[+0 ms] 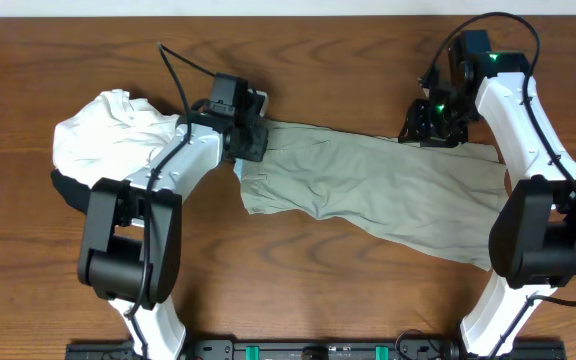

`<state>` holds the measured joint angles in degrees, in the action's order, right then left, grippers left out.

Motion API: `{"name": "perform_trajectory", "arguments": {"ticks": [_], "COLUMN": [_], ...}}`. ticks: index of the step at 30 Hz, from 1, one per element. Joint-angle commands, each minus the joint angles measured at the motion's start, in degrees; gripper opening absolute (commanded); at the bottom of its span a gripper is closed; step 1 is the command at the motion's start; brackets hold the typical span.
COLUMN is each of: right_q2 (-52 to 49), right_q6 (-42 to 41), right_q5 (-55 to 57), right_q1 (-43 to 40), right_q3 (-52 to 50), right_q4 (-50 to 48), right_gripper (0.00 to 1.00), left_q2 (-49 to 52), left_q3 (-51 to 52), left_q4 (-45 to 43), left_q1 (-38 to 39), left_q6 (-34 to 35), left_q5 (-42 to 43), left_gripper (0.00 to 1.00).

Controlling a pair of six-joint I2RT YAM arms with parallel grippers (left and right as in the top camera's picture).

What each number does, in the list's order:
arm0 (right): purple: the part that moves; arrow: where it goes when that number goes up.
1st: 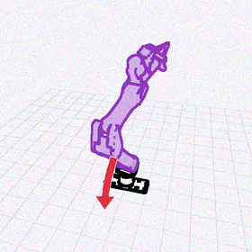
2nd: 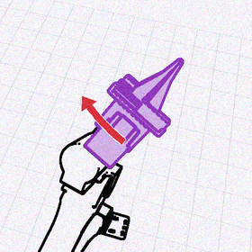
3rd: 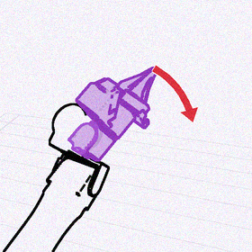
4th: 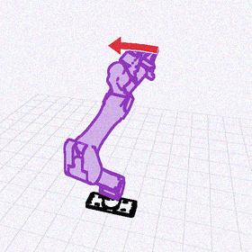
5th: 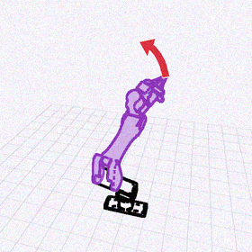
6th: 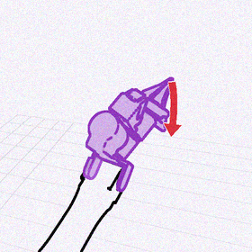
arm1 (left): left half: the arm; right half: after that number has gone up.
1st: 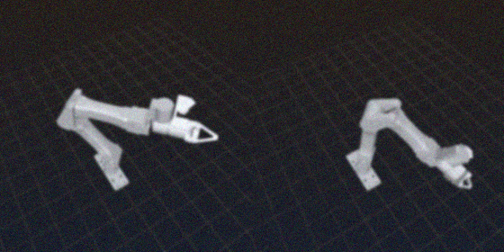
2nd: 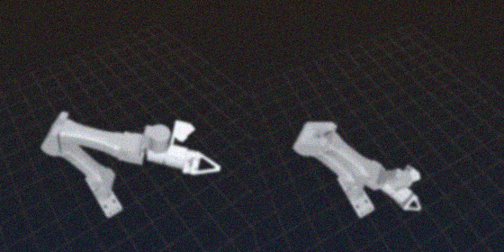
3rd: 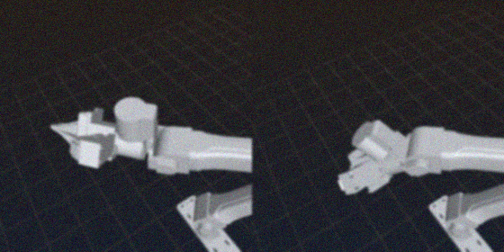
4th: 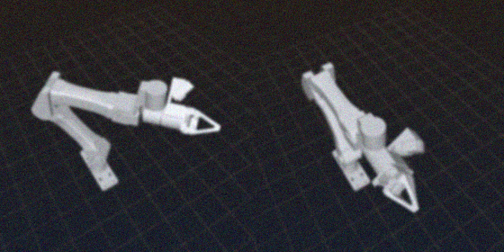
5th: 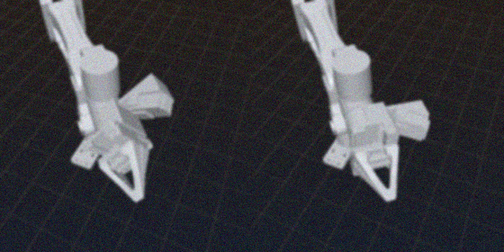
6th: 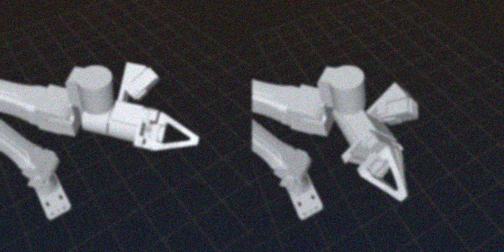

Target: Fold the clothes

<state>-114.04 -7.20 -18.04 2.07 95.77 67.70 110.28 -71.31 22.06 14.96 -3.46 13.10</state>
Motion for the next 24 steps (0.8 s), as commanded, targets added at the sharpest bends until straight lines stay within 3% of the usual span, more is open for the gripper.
{"name": "perform_trajectory", "arguments": {"ticks": [1,5,7,8,9,11,15,24], "right_q2": [-0.2,-0.2,-0.2,-0.2,-0.2,-0.2,-0.2,-0.2], "right_q6": [-0.5,-0.5,-0.5,-0.5,-0.4,-0.4,-0.4,-0.5], "right_q5": [-0.4,-0.4,-0.4,-0.4,-0.4,-0.4,-0.4,-0.4], "right_q1": [0.2,0.2,0.2,0.2,0.2,0.2,0.2,0.2], "right_q3": [0.0,0.0,0.0,0.0,0.0,0.0,0.0,0.0], "right_q4": [0.2,0.4,0.6,0.7,0.8,0.9,0.8,1.0], "right_gripper": [0.44,0.43,0.43,0.43,0.43,0.43,0.44,0.43], "left_q2": [1.3,0.8,0.1,-0.5,-1.0,-2.2,-2.6,1.9], "left_q3": [-0.9,-0.9,-0.9,-0.9,-0.9,-0.9,-0.9,-0.9], "left_q4": [0.1,0.3,0.6,0.7,0.7,0.8,0.7,-0.3], "left_q1": [0.1,0.1,0.1,0.1,0.1,0.1,0.1,0.1], "left_q6": [-0.5,-0.6,-0.5,-0.6,-0.5,-0.5,-0.4,-0.4], "left_q5": [0.9,0.8,-0.2,-0.3,-0.6,-1.8,-4.2,-4.3], "left_gripper": [0.1,0.07,0.13,0.17,0.31,0.45,0.63,0.63]}}
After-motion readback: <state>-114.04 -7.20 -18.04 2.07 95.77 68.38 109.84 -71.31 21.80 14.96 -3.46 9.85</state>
